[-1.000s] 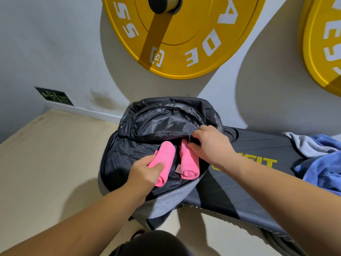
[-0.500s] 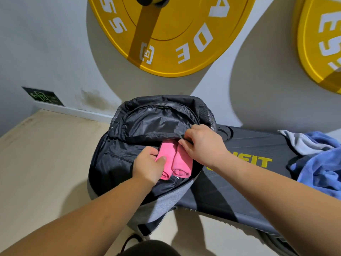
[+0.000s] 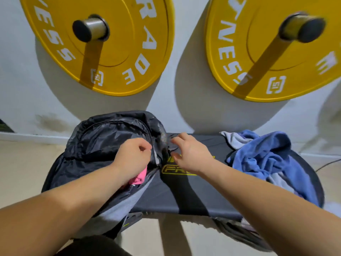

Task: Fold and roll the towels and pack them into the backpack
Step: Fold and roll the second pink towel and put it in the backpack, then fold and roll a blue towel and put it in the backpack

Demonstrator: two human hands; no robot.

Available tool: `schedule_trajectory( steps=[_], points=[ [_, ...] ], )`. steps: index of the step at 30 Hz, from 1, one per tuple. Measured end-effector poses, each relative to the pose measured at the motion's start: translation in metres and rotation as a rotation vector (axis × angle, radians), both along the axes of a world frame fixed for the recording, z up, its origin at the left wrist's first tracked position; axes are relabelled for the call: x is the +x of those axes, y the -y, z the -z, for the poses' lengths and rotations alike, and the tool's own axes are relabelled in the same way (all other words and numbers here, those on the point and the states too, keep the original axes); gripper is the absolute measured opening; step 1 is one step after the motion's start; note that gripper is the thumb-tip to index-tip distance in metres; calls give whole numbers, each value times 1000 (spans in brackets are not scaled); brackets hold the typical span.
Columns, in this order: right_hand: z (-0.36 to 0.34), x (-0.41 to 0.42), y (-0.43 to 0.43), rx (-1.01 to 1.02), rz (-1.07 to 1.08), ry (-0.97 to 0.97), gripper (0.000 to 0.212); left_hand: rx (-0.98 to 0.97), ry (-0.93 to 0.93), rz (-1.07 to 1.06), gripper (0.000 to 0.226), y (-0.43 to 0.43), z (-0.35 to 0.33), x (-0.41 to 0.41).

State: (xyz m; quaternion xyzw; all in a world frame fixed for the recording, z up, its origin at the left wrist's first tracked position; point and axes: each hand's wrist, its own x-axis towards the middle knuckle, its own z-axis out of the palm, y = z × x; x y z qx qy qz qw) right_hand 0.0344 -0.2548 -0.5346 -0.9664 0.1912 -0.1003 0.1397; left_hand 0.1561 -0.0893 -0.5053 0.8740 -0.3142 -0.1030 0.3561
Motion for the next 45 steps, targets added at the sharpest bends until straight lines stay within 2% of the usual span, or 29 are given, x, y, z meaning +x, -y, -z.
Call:
schedule_trajectory(
  steps=[5, 8, 11, 15, 18, 20, 22, 23, 24, 25, 26, 27, 29, 30, 32, 34, 38, 42, 44, 45],
  points=[
    [7, -79, 54, 37, 263, -123, 41, 29, -34, 301, 20, 82, -22, -84],
    [14, -130, 85, -3, 413, -184, 36, 53, -39, 429, 16, 123, -20, -124],
    [21, -169, 109, -10, 502, -153, 18, 90, -38, 439, 11, 152, 0, -151],
    [30, -204, 128, 37, 572, -105, 22, 109, -161, 353, 7, 181, 44, -169],
    [30, -213, 138, -56, 694, 108, 17, 15, -376, 277, 23, 203, 60, -177],
    [25, -212, 141, -50, 781, 325, 25, -67, -512, 233, 52, 222, 64, -181],
    [25, -211, 146, 140, 843, 426, 48, -93, -575, 244, 70, 243, 66, -184],
    [27, -211, 149, 316, 872, 450, 56, -89, -592, 262, 76, 254, 67, -184],
    [30, -212, 152, 505, 883, 485, 55, -67, -606, 290, 77, 262, 68, -185],
    [32, -212, 154, 671, 863, 503, 45, -31, -604, 322, 71, 268, 69, -187],
    [35, -213, 156, 754, 819, 479, 28, 1, -596, 350, 56, 272, 70, -190],
    [37, -213, 158, 713, 762, 416, 17, 12, -583, 366, 42, 275, 70, -193],
    [39, -211, 161, 545, 664, 300, 24, -28, -562, 342, 16, 275, 68, -197],
    [39, -209, 161, 476, 642, 275, 23, -64, -549, 309, 12, 273, 63, -198],
    [39, -206, 160, 451, 634, 283, 19, -163, -531, 236, 12, 269, 47, -189],
    [41, -207, 160, 532, 654, 299, 16, -266, -507, 156, 12, 261, 21, -174],
    [37, -208, 162, 618, 682, 231, 37, -396, -351, 58, 22, 231, -41, -136],
    [33, -198, 168, 521, 681, 92, 34, -535, -196, -32, 22, 190, -102, -103],
    [32, -193, 165, 419, 712, -25, 43, -503, -163, 20, 17, 167, -122, -90],
    [29, -188, 161, 374, 709, -74, 43, -415, -145, 85, 15, 155, -127, -85]
  ],
)
